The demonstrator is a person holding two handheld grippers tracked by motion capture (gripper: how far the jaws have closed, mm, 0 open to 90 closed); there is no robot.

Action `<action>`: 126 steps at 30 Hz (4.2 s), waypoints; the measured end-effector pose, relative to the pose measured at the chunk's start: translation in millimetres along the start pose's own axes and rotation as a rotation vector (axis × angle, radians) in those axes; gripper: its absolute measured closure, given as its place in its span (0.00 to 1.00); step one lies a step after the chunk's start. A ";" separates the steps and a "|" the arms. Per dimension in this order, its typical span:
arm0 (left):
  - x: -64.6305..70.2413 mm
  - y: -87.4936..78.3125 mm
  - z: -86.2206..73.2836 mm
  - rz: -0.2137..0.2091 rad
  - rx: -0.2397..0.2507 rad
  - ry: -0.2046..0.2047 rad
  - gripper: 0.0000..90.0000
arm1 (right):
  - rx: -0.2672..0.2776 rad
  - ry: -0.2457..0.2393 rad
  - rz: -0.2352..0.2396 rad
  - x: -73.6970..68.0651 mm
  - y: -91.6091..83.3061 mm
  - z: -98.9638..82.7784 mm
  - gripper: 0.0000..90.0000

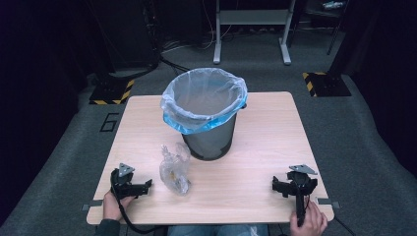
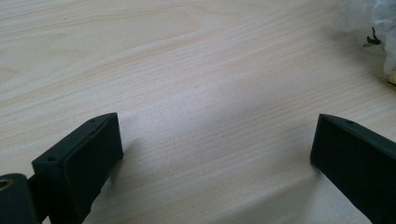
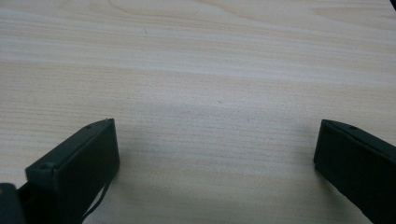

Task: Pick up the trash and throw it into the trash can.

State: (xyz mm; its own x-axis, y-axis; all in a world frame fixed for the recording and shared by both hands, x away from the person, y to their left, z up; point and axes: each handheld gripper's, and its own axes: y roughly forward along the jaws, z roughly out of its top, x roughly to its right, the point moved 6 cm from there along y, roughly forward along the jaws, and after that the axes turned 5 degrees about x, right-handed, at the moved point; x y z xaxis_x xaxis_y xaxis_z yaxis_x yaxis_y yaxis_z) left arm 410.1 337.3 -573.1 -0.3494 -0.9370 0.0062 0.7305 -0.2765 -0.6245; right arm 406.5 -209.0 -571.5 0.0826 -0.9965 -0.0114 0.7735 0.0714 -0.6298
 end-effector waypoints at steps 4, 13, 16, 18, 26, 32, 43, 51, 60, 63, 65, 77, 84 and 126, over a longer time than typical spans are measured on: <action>0.7 -3.5 -2.6 -0.008 -0.008 0.005 0.02 | 0.000 0.000 0.000 0.0 0.0 -0.1 0.00; 2.4 -9.3 -4.5 -0.004 -0.059 -0.002 0.02 | 0.000 -0.002 0.002 0.1 -0.1 -0.1 0.00; 5.4 -13.6 -2.5 -0.041 -0.084 -0.024 0.02 | 0.000 -0.002 0.003 0.1 -0.1 -0.1 0.00; 10.4 -17.9 1.1 -0.061 -0.096 -0.029 0.02 | 0.000 -0.002 0.003 0.2 -0.1 -0.1 0.00; 23.3 -31.7 23.8 -0.110 -0.128 0.021 0.01 | 0.000 -0.003 0.004 0.2 -0.1 -0.1 0.00; 33.8 -36.4 35.1 -0.137 -0.116 0.036 0.01 | 0.000 -0.013 0.004 1.0 -0.1 -0.1 0.00; 58.2 -41.9 66.0 -0.198 -0.122 0.093 0.01 | 0.001 -0.017 0.005 1.3 0.0 -0.2 0.00; 78.5 -34.7 88.1 -0.236 -0.119 0.155 0.01 | 0.001 -0.017 0.005 1.2 0.0 -0.2 0.00; 102.7 -5.0 102.1 -0.288 -0.144 0.192 0.00 | 0.000 -0.013 0.005 0.9 -0.1 -0.3 0.00; 109.1 8.8 105.5 -0.296 -0.151 0.196 0.00 | 0.001 -0.017 0.005 1.3 0.0 -0.2 0.00; 112.4 18.2 106.9 -0.303 -0.153 0.195 0.00 | -0.001 -0.013 0.005 0.9 -0.1 -0.3 0.00; 131.6 62.3 99.9 -0.304 -0.216 0.210 0.00 | -0.002 -0.011 0.005 0.8 -0.3 -0.4 0.00; 141.0 79.7 90.4 -0.297 -0.261 0.227 0.00 | -0.002 -0.012 0.005 0.9 -0.3 -0.5 0.00; 120.7 45.8 81.2 -0.275 -0.227 0.266 0.81 | 0.000 -0.004 0.005 0.3 -0.2 -0.1 0.00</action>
State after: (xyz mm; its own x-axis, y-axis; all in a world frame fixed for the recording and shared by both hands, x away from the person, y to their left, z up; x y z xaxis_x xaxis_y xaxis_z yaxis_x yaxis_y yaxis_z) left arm 449.0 194.2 -537.5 -0.6735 -0.7391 0.0137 0.4520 -0.4264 -0.7835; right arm 406.3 -209.3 -571.6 0.0889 -0.9960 -0.0117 0.7732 0.0764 -0.6296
